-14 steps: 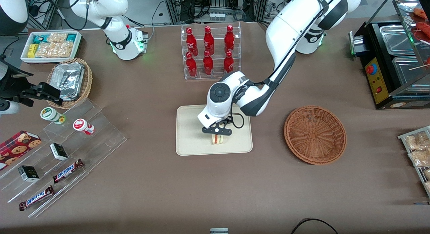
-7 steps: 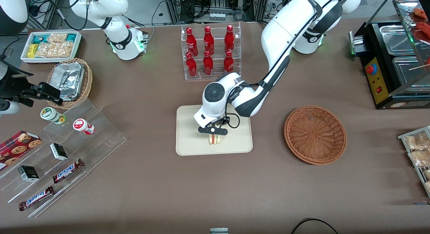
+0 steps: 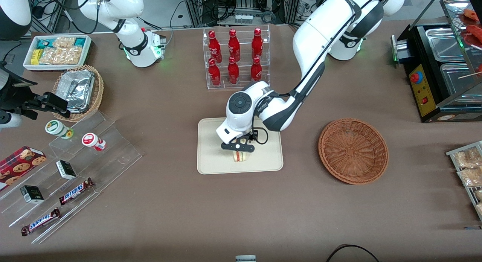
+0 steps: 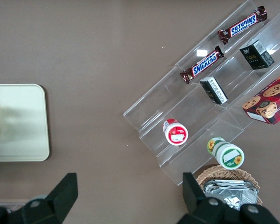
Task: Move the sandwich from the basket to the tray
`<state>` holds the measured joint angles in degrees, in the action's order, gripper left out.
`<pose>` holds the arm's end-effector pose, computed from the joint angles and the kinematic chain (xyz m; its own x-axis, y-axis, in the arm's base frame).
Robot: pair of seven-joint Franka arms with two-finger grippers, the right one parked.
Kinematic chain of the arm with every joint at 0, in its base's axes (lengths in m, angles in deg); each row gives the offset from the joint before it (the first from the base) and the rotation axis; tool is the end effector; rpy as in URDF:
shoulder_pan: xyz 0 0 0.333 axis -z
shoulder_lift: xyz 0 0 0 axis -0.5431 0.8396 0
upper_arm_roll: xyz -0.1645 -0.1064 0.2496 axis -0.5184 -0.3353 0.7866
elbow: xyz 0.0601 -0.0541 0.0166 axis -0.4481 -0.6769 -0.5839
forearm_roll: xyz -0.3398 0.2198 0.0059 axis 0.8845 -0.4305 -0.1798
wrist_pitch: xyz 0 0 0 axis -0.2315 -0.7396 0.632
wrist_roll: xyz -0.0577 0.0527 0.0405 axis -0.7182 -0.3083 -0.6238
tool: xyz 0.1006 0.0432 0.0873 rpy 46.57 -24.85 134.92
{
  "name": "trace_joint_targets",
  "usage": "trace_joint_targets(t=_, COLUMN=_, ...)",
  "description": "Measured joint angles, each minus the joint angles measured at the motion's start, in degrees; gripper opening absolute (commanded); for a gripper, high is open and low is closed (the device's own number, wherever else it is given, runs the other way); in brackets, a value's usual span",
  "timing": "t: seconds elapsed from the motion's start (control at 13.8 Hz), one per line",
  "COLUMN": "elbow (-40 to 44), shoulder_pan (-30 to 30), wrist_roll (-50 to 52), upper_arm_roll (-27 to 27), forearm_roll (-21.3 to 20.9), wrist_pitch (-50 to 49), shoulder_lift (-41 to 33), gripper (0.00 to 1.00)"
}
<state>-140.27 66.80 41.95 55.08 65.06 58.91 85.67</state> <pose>0.5260 -0.5428 0.2046 0.9953 -0.0970 0.0077 -0.0973 -0.9932 0.0634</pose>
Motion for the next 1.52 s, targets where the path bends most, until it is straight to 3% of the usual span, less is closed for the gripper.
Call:
trace_joint_targets(t=0.43, elbow=1.09, shoulder_pan=-0.89, wrist_roll=3.47, upper_arm_roll=0.35, forearm_roll=0.01, wrist_pitch=-3.87, shoulder_lift=-6.01, gripper=1.0)
trace_joint_targets(t=0.65, elbow=1.31, shoulder_pan=-2.62, wrist_roll=4.89, upper_arm_roll=0.48, forearm_roll=0.02, wrist_pitch=-11.3, shoulder_lift=-11.21, gripper=1.0)
trace_joint_targets(t=1.09, elbow=1.12, shoulder_pan=-10.99, wrist_roll=5.07, upper_arm_roll=0.76, forearm_roll=0.15, wrist_pitch=-23.61, shoulder_lift=-22.21, gripper=1.0)
trace_joint_targets(t=1.52, elbow=0.93, shoulder_pan=-19.53, wrist_roll=-7.39, upper_arm_roll=0.91, forearm_roll=2.81, wrist_pitch=-32.48, shoulder_lift=-28.17, gripper=1.0)
